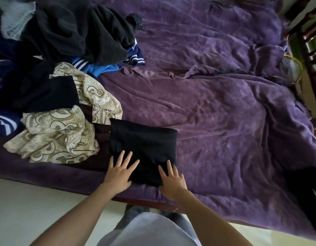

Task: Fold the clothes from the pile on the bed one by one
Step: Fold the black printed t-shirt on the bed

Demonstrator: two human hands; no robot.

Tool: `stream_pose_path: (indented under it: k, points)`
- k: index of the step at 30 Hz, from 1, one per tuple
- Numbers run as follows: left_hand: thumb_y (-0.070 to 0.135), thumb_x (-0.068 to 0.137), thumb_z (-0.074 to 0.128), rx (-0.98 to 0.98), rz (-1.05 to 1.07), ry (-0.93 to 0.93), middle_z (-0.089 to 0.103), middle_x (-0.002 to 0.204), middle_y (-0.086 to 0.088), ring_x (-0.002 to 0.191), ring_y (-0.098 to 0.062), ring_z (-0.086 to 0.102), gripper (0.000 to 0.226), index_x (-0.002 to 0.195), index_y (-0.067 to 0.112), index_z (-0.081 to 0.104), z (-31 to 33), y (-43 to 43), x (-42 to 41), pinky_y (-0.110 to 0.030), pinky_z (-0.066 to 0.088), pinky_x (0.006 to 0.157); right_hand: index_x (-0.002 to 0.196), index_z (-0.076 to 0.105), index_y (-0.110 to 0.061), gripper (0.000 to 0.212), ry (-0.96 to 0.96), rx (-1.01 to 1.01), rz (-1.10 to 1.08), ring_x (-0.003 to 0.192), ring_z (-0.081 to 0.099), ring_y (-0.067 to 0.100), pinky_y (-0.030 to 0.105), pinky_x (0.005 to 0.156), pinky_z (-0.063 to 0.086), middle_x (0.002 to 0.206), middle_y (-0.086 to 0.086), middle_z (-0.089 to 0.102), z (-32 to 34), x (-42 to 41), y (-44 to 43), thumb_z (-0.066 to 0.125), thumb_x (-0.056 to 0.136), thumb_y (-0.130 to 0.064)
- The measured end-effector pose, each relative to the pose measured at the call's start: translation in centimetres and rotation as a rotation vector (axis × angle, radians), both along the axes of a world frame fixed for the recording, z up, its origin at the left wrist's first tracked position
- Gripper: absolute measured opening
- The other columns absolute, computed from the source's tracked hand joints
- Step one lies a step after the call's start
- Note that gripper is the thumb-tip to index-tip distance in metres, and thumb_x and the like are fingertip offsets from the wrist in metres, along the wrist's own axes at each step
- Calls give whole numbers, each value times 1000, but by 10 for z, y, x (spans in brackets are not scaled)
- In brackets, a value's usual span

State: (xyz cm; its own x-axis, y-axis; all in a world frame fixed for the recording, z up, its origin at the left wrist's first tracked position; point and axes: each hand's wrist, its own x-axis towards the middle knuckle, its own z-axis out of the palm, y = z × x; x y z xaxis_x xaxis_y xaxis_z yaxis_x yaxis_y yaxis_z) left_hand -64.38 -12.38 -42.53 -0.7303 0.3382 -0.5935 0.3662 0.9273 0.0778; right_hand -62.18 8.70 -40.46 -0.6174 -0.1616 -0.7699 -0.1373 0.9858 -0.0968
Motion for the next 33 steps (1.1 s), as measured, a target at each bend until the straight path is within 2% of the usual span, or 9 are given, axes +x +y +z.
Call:
stream_pose_path:
  k: [2,7,14,17,20,24,27,30,33]
  points:
    - [35,89,54,-35,-30,-33,-23,155,-3,142,-32,-21,86,148,37,-7,-8,-11,-1,-57,2,113,149,-11,-23,82,-6,32,39,144,-4,37,50,112,19,154,15,-23,-12,0,-1,47,94,-42]
    - [29,89,56,-25,-31,-62,-23,156,-1,142,-30,-22,88,148,37,-9,-19,-10,-13,-56,6,113,148,-16,-21,96,2,73,11,142,-6,43,55,112,17,154,18,-23,-41,-3,-7,54,89,-49]
    - [33,85,62,-46,-54,-68,-22,156,-3,143,-31,-20,97,147,36,-12,-32,-11,-25,-55,10,112,149,-12,-28,100,-2,-51,-114,141,-8,44,56,112,17,154,11,-23,-59,-12,-2,62,83,-47]
    - [32,82,65,-25,-25,-83,-21,156,-2,143,-30,-20,101,147,37,-11,-35,-10,-29,-56,11,112,150,-9,-26,97,68,-49,-148,142,-5,45,50,114,20,155,13,-17,-59,-8,-4,64,86,-32]
    - [31,82,66,1,3,-104,-18,157,0,143,-29,-18,100,147,38,-9,-33,-10,-33,-56,11,112,150,1,-25,78,182,-50,-125,141,6,43,46,106,36,156,16,-6,-51,-5,-6,49,92,-5]
    - [34,81,67,47,52,-150,-12,158,3,145,-25,-14,98,149,36,-4,-26,-11,-43,-53,12,113,145,23,-24,68,222,-95,-149,134,25,35,43,94,46,154,13,11,-28,-14,-2,45,87,3]
    - [41,75,72,72,38,-30,5,158,-8,146,-28,6,103,150,29,3,-6,-6,-40,-53,19,112,143,30,-23,66,264,-102,-177,128,36,29,38,92,45,151,9,20,-10,-23,2,48,85,2]
    - [46,31,93,149,-45,222,56,126,-26,113,-41,57,127,140,15,35,11,3,-19,-57,49,85,139,39,-25,59,315,-133,-255,119,45,26,34,87,46,146,5,30,9,-33,9,47,85,-2]
    - [43,27,94,147,-26,212,61,119,-26,104,-42,62,146,147,16,16,15,11,4,-57,50,80,135,45,-27,51,369,-171,-261,111,52,28,34,84,47,140,3,38,30,-43,19,50,87,-11]
